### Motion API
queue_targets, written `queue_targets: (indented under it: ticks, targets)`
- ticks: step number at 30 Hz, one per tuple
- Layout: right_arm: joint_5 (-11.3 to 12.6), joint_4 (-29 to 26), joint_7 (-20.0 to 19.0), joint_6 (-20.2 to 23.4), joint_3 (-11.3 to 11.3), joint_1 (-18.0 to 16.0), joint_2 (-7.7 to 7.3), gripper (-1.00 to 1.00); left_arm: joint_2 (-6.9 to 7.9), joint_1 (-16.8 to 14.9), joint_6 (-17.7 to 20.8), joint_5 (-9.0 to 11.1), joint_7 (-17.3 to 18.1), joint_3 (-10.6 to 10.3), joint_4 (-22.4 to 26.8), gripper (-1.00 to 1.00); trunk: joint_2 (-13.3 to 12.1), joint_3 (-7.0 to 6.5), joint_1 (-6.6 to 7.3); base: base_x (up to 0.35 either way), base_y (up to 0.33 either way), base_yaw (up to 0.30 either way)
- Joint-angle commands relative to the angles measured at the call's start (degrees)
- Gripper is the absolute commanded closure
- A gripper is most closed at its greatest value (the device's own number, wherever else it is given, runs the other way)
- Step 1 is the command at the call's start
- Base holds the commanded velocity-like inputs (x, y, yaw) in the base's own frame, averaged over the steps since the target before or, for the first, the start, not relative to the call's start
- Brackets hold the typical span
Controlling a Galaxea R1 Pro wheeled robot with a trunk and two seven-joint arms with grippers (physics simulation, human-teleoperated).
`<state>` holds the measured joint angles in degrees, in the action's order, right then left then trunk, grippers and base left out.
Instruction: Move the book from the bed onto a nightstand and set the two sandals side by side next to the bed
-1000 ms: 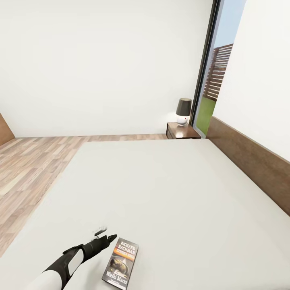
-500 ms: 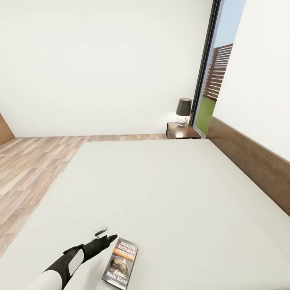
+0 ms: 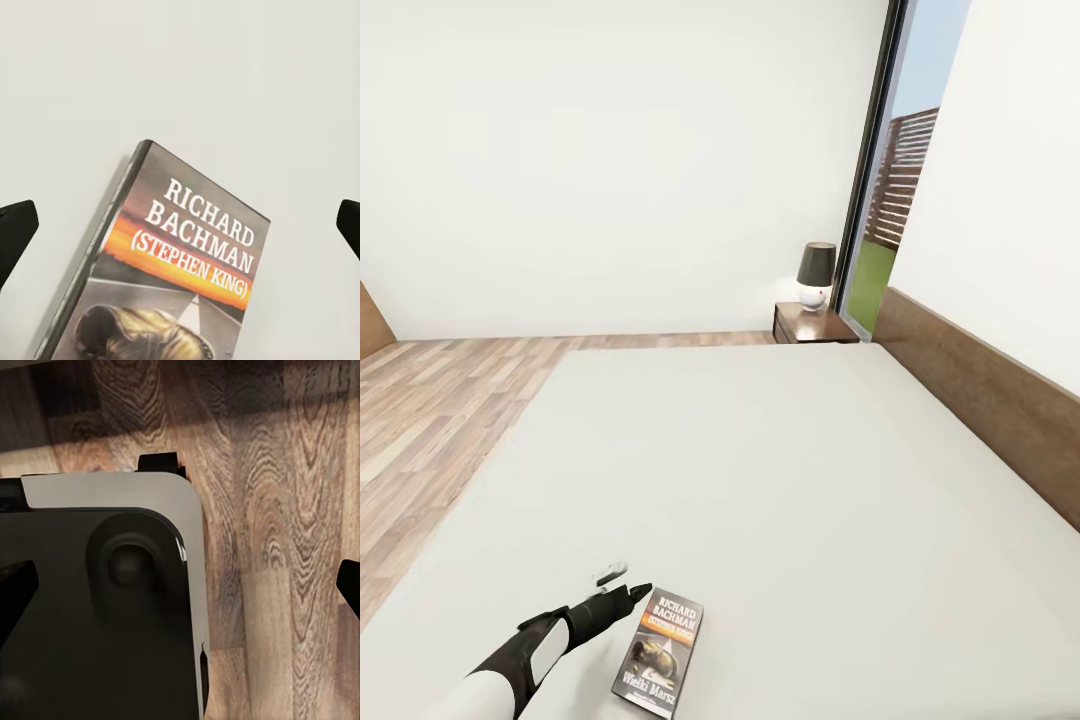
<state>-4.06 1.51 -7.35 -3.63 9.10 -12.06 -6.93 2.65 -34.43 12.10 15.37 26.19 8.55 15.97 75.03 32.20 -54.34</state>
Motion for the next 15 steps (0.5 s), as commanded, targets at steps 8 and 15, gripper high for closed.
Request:
queue_targets:
  ticks: [8,15]
  targets:
    - [-0.42,0.16,-0.18,-0.32,0.48,-0.06,-0.02,-1.0,-0.01,-0.02,0.56,0.45,0.22,0.17,0.03,-1.0,0.03,0.05,0.0,0.0,0.0,0.0]
    - [-0.42,0.16,-0.16,-0.32,0.48,-0.06,-0.03,-1.0,-0.04,-0.02,0.56,0.45,0.24,0.16,0.03,-1.0,0.03,0.05,0.0,0.0,0.0,0.0]
